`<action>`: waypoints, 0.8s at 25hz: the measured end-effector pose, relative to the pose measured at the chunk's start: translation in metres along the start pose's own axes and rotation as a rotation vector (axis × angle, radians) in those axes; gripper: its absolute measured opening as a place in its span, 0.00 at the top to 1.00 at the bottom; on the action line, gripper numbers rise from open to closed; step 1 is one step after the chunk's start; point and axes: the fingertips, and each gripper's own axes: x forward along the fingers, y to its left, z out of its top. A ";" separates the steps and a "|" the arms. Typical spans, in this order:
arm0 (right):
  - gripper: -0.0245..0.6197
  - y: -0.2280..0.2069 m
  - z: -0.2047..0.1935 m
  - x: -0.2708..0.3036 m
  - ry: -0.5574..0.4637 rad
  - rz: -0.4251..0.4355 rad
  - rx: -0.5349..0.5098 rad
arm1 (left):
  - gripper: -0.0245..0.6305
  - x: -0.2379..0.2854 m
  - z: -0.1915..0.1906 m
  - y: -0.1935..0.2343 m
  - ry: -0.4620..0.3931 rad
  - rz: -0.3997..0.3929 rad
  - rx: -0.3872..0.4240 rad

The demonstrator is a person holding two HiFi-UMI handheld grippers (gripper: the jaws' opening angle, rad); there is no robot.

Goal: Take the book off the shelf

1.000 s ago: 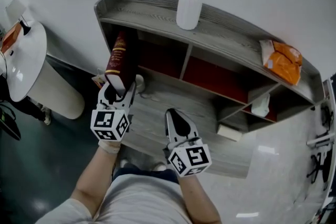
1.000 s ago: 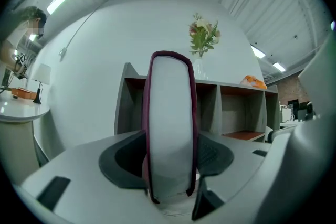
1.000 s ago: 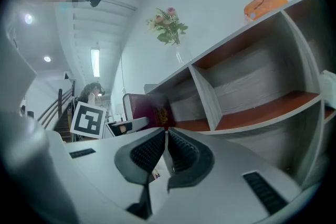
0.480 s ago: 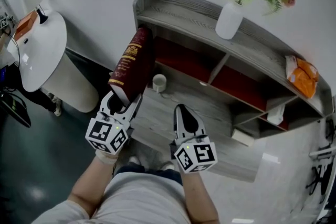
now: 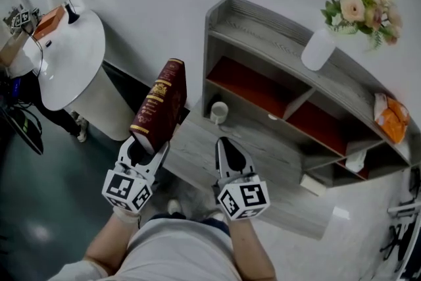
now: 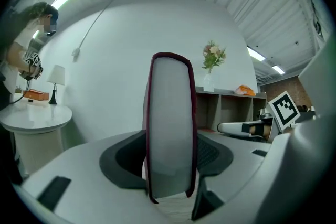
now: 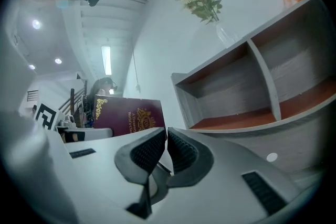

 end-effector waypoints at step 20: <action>0.93 0.051 -0.024 0.021 0.059 0.115 -0.124 | 0.59 -0.051 -0.033 0.042 0.032 0.111 -0.046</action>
